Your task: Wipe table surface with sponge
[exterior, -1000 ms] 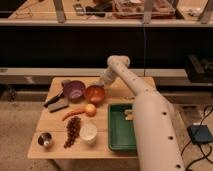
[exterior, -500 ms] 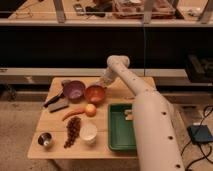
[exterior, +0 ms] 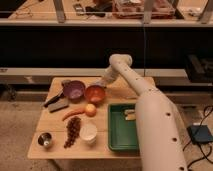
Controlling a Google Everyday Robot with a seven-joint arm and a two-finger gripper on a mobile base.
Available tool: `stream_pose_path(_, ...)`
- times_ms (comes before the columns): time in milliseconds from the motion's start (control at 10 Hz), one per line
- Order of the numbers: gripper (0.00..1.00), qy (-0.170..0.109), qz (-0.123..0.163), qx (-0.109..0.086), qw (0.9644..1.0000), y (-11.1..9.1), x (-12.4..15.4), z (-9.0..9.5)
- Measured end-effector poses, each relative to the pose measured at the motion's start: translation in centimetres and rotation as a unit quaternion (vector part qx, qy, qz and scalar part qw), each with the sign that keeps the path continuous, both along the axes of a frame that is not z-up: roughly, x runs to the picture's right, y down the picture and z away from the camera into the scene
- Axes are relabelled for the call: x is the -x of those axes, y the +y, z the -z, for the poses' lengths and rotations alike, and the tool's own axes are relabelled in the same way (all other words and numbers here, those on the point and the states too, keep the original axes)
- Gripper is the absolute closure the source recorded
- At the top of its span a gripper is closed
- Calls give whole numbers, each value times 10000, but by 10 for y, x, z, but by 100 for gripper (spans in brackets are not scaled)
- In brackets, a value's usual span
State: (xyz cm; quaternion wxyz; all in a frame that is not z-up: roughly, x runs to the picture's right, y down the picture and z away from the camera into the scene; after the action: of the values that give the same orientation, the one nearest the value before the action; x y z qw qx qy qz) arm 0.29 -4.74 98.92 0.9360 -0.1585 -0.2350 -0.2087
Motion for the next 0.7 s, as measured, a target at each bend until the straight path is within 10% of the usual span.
stream_pose_path(500, 24, 103, -176, -17, 9998, -2, 2, -10)
stream_pose_path(700, 20, 114, -232, -40, 9997, -10, -6, -12)
